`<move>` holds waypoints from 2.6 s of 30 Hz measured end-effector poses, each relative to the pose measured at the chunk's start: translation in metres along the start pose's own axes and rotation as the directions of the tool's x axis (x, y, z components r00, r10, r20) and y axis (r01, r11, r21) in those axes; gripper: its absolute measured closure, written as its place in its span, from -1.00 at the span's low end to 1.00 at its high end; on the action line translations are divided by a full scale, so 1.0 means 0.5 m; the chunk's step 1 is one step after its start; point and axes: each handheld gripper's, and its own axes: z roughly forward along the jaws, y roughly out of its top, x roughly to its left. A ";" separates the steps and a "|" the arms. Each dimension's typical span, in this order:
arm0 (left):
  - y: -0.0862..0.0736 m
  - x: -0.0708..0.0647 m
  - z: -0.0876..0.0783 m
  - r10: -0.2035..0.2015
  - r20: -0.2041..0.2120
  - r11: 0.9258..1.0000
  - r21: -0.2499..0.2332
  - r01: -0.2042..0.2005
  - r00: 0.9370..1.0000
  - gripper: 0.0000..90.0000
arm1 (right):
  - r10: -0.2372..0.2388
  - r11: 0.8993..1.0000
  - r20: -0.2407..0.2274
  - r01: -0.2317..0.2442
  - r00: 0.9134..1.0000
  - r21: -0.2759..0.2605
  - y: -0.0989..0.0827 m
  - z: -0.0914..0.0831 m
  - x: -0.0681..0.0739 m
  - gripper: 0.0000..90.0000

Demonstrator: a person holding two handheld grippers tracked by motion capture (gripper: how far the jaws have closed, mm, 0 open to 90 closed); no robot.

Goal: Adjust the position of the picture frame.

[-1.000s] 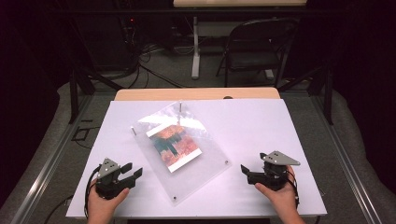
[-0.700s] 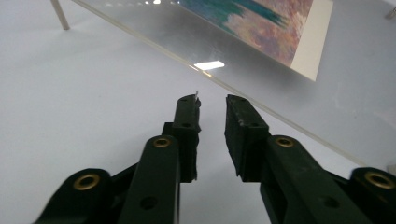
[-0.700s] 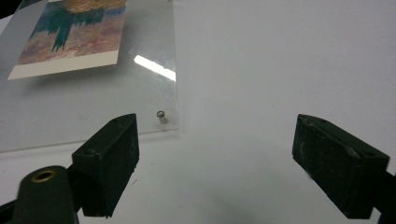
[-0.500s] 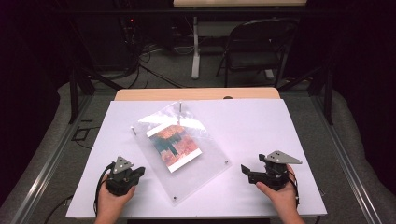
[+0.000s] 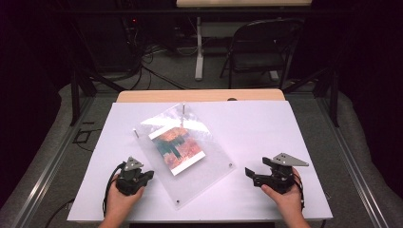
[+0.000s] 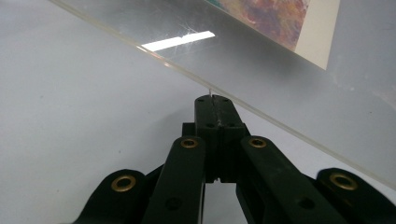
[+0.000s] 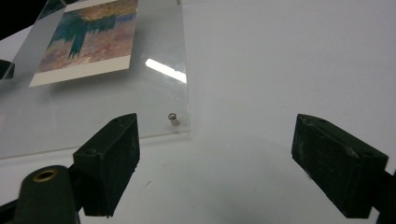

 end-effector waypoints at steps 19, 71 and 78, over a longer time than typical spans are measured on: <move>0.004 0.000 0.004 -0.036 0.025 0.999 0.014 0.036 0.999 1.00 | 0.024 1.000 -0.011 -0.024 1.000 -0.003 -0.002 0.004 -0.002 -0.67; 0.126 -0.124 0.107 0.070 0.180 0.997 -0.038 -0.064 0.981 1.00 | 0.101 0.995 -0.011 -0.102 0.995 -0.025 -0.003 -0.008 -0.027 -0.64; 0.088 -0.031 0.062 -0.011 0.054 0.998 -0.053 0.013 0.998 0.58 | 0.099 0.995 -0.010 -0.099 0.995 -0.019 -0.003 -0.006 -0.026 -0.64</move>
